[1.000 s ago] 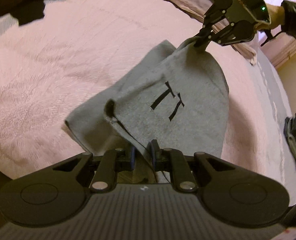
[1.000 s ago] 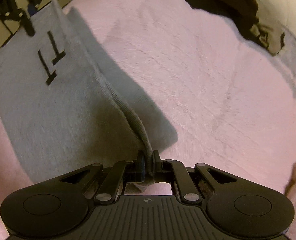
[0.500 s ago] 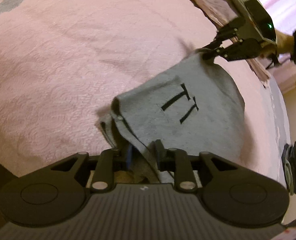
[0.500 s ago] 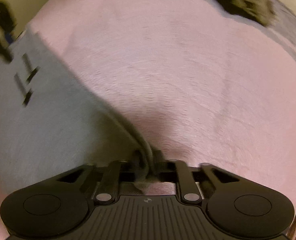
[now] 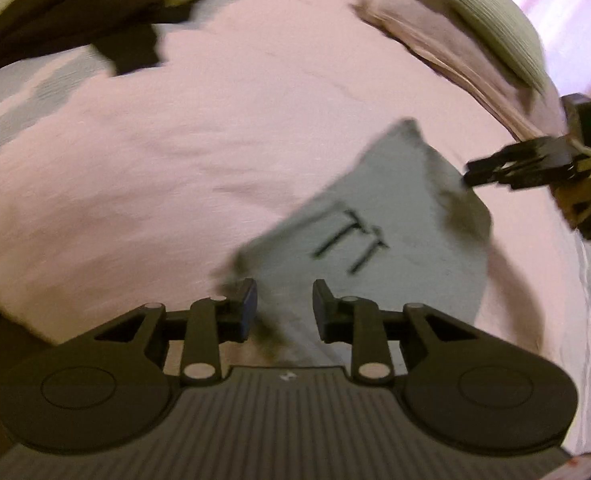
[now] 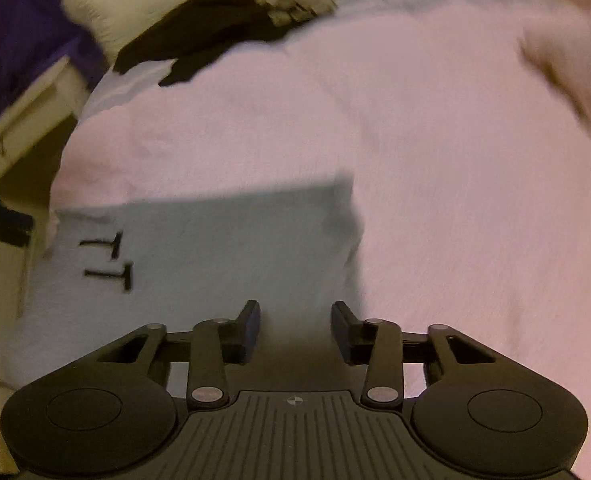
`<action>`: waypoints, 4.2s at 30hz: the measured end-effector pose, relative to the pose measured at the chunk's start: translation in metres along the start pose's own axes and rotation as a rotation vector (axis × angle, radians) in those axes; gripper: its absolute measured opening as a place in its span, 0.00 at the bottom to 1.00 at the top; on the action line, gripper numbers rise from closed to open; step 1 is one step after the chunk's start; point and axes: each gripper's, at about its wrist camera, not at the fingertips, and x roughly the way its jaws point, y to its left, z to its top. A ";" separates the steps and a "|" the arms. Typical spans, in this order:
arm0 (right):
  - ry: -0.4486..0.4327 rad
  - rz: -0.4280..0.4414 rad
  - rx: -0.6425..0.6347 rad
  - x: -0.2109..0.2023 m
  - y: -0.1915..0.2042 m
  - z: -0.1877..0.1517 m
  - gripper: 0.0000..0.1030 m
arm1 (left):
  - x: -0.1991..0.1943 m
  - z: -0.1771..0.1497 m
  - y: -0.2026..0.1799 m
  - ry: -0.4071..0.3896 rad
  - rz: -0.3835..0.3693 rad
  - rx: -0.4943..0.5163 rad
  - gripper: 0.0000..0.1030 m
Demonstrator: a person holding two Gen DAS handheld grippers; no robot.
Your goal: Fold large clothes
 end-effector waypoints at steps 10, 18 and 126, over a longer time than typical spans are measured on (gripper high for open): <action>-0.129 -0.099 0.276 -0.028 -0.027 -0.060 0.27 | 0.066 -0.001 -0.006 0.135 0.006 0.120 0.22; -0.179 -0.049 0.394 -0.035 -0.013 -0.098 0.27 | 0.060 0.017 -0.038 0.137 -0.011 0.249 0.19; -0.399 -0.013 1.220 -0.010 -0.073 -0.155 0.36 | 0.305 0.230 -0.148 0.647 -0.470 0.705 0.31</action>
